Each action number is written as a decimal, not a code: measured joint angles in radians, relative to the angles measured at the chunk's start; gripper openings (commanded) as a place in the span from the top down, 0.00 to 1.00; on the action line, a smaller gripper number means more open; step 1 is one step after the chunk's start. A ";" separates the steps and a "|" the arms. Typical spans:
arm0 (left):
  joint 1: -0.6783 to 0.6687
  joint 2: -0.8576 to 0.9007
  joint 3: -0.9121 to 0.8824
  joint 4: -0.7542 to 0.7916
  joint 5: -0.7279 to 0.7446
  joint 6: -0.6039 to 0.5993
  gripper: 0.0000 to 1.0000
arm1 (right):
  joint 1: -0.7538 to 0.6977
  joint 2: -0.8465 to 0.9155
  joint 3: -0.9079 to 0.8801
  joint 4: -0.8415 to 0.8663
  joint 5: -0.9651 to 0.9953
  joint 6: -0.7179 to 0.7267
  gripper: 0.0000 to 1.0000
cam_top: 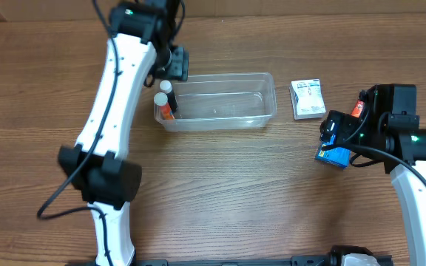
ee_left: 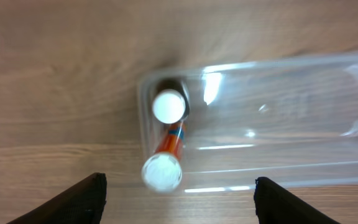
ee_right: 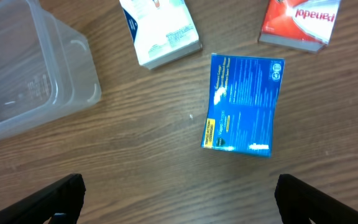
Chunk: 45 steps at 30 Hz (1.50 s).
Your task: Pack container
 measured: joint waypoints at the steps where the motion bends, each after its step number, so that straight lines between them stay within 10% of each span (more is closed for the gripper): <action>1: 0.004 -0.035 0.025 -0.014 0.001 -0.006 0.01 | 0.000 0.002 0.016 -0.014 0.000 -0.003 0.00; 12: 0.256 -0.432 -0.017 -0.141 -0.011 -0.082 0.00 | 0.000 0.305 0.632 -0.125 0.067 -0.138 0.00; 24: 0.290 -0.598 -0.662 0.025 -0.080 -0.127 0.00 | 0.050 0.747 0.652 -0.022 0.116 -0.323 0.00; 45: 0.290 -0.598 -0.748 0.073 -0.079 -0.127 0.00 | 0.130 0.936 0.634 0.035 0.214 -0.306 0.00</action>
